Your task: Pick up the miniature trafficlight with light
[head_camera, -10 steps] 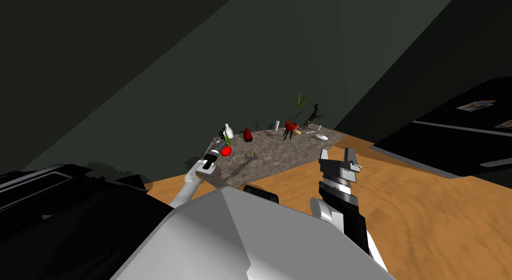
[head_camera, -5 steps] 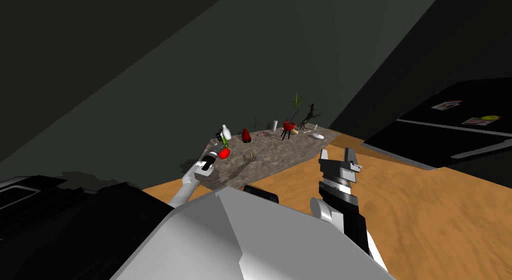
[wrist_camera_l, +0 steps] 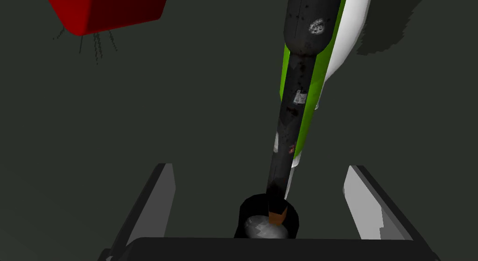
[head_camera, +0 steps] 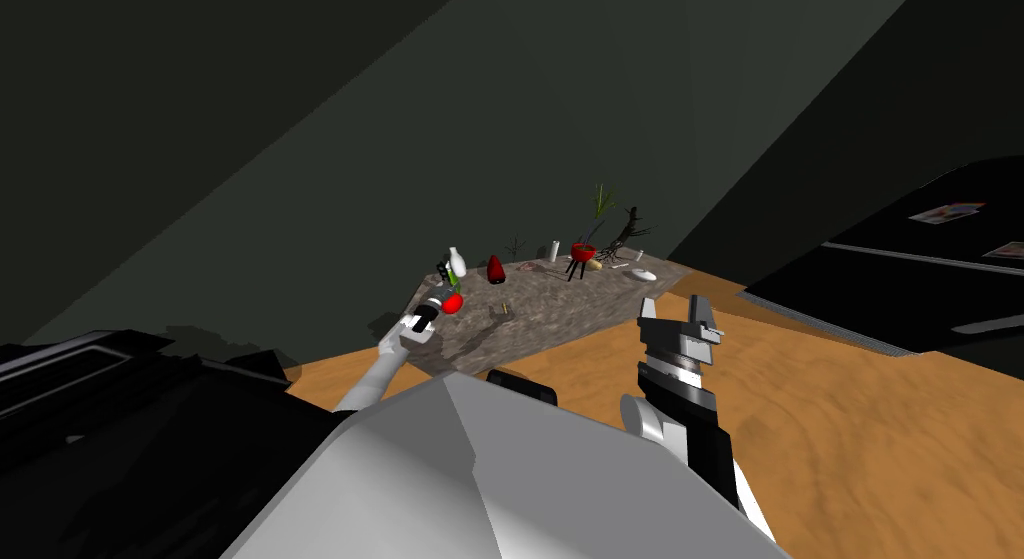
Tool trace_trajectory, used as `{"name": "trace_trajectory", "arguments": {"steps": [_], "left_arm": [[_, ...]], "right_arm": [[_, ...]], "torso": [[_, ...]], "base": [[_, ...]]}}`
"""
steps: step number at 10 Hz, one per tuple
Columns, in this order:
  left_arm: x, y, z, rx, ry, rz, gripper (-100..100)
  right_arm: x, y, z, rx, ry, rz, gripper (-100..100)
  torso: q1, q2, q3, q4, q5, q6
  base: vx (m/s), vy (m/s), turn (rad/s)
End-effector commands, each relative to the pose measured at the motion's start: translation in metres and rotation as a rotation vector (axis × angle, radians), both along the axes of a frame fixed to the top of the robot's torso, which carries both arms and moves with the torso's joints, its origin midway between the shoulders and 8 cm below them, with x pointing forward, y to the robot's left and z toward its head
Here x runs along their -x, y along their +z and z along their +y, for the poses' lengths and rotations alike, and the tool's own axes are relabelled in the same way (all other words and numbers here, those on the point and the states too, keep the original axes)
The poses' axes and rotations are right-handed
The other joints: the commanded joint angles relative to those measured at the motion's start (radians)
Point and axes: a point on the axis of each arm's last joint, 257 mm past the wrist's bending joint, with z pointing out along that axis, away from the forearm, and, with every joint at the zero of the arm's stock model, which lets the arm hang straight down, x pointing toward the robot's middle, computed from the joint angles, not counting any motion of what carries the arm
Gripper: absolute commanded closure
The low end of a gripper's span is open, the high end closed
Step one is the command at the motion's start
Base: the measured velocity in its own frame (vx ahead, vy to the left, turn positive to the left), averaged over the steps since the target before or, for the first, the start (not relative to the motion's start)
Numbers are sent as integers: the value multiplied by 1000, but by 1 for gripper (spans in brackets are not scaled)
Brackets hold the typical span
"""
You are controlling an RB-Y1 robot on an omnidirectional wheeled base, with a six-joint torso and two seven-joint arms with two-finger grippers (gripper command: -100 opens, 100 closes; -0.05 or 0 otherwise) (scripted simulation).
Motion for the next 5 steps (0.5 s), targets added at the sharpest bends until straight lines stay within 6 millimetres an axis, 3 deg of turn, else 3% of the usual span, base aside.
{"name": "trace_trajectory", "arguments": {"steps": [1, 3, 4, 5], "left_arm": [[-15, 2, -7, 4, -24, -16, -100], [-11, -17, 3, 15, -3, 20, -100], [-28, -9, -14, 9, -55, -2, -100], [-36, -10, -12, 16, -49, -2, -100]], "right_arm": [[0, 0, 0, 0, 0, 0, 0], [0, 0, 0, 0, 0, 0, 0], [0, 0, 0, 0, 0, 0, 0], [0, 0, 0, 0, 0, 0, 0]], "torso": [[0, 0, 0, 0, 0, 0], [1, 0, 0, 0, 0, 0], [2, 0, 0, 0, 0, 0], [2, -1, -1, -1, 1, 0]], "base": [[-17, -33, 107], [-8, -8, -7], [-15, -14, 158], [-19, -29, 109]]}}
